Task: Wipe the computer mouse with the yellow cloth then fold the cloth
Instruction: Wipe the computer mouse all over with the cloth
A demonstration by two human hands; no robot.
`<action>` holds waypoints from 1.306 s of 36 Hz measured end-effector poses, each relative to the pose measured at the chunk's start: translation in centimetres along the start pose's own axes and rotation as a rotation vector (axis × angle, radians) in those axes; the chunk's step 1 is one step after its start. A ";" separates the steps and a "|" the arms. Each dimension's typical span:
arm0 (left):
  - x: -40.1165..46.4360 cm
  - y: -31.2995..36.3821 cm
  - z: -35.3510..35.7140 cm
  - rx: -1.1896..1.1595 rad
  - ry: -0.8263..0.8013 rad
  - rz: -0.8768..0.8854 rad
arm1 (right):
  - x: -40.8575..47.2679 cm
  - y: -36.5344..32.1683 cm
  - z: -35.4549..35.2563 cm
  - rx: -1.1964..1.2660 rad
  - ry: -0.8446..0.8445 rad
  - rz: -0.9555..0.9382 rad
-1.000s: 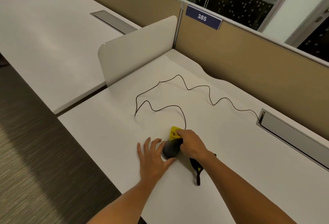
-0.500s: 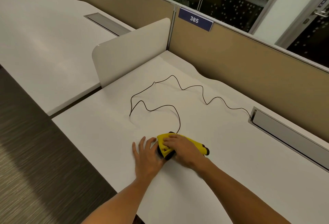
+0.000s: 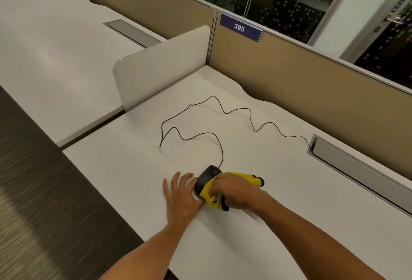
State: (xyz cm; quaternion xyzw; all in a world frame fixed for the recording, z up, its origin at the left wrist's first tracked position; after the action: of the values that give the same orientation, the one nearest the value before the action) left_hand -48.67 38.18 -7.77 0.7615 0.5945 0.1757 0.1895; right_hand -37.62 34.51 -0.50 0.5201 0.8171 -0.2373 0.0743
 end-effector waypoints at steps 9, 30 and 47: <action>-0.1 -0.2 0.1 -0.004 0.008 -0.013 | -5.9 6.2 -3.2 0.538 0.324 0.345; -0.1 0.0 -0.1 0.058 0.020 0.001 | -2.6 7.5 -3.2 0.594 0.482 0.653; 0.0 0.0 0.1 0.051 0.010 0.006 | -2.0 6.9 -1.1 0.552 0.450 0.753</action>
State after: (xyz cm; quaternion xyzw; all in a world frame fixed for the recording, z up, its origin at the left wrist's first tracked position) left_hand -48.62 38.15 -7.87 0.7670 0.5975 0.1646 0.1665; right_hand -30.47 35.75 -0.98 0.8164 0.4760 -0.2833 -0.1632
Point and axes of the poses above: each hand's wrist, its own x-axis towards the middle knuckle, its own z-axis out of the palm, y = z × x, the point moved 10 cm from there along x, towards the middle knuckle, and after that the axes turned 9 degrees about -z, right-handed, at the moved point
